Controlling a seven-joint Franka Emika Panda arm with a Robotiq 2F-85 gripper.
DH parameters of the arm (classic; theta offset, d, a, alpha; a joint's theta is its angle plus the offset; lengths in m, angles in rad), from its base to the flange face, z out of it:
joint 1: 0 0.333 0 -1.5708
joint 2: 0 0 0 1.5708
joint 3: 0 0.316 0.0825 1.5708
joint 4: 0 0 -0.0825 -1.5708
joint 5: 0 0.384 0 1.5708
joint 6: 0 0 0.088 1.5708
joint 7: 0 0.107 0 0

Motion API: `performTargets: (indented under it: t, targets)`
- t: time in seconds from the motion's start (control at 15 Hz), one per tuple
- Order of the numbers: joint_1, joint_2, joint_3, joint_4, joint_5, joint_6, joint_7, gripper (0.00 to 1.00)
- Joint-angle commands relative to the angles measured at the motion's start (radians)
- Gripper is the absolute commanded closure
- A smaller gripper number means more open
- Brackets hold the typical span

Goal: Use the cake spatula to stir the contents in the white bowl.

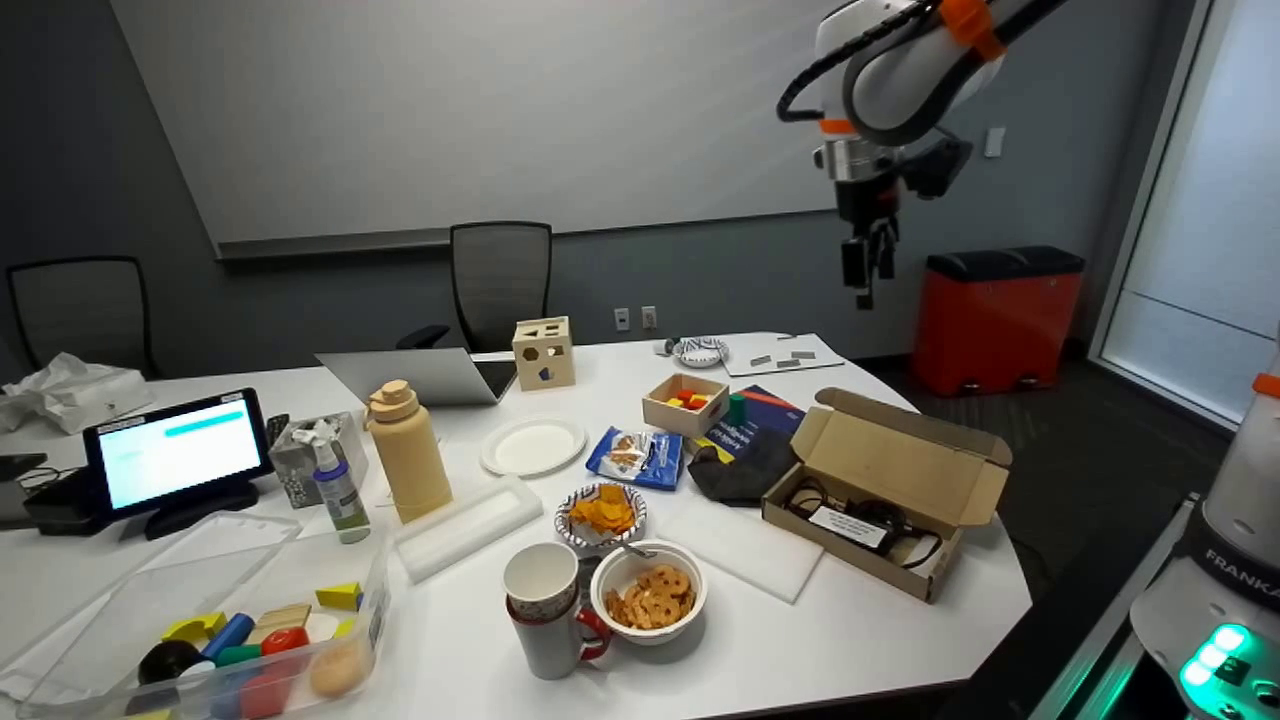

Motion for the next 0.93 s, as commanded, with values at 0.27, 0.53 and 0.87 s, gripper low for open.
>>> performTargets:
  t: [0.27, 0.53, 0.87]
  targets:
    - [0.158, 0.331, 0.196, 0.119, 0.039, 0.251, 0.109, 0.0]
    - [0.165, 0.324, 0.2, 0.098, 0.022, 0.245, 0.12, 0.0]
    - [0.162, 0.336, 0.194, 0.115, 0.022, 0.245, 0.119, 0.0]
